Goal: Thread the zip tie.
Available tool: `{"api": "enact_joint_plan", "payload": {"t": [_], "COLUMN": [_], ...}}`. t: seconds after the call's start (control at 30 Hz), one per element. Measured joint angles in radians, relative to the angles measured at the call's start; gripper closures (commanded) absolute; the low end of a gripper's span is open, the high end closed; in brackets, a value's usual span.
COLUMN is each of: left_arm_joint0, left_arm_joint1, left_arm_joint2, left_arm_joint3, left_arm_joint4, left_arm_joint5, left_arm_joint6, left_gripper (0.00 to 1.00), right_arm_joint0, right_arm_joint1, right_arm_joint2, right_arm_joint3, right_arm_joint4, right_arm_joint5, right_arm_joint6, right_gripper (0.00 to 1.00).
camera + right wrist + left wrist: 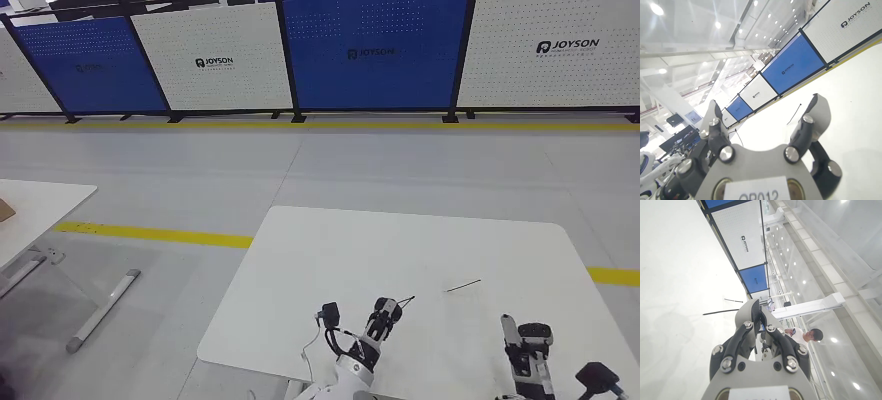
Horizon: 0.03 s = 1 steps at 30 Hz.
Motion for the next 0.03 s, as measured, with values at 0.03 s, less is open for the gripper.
{"api": "enact_joint_plan", "payload": {"t": [0.03], "left_arm_joint0": [0.0], "left_arm_joint1": [0.0], "left_arm_joint2": [0.0], "left_arm_joint3": [0.0], "left_arm_joint4": [0.0], "left_arm_joint5": [0.0], "left_arm_joint6": [0.0], "left_gripper": [1.0], "right_arm_joint0": [0.0], "right_arm_joint1": [0.0], "right_arm_joint2": [0.0], "right_arm_joint3": [0.0], "right_arm_joint4": [0.0], "right_arm_joint5": [0.0], "right_arm_joint6": [0.0], "right_gripper": [0.0]}}
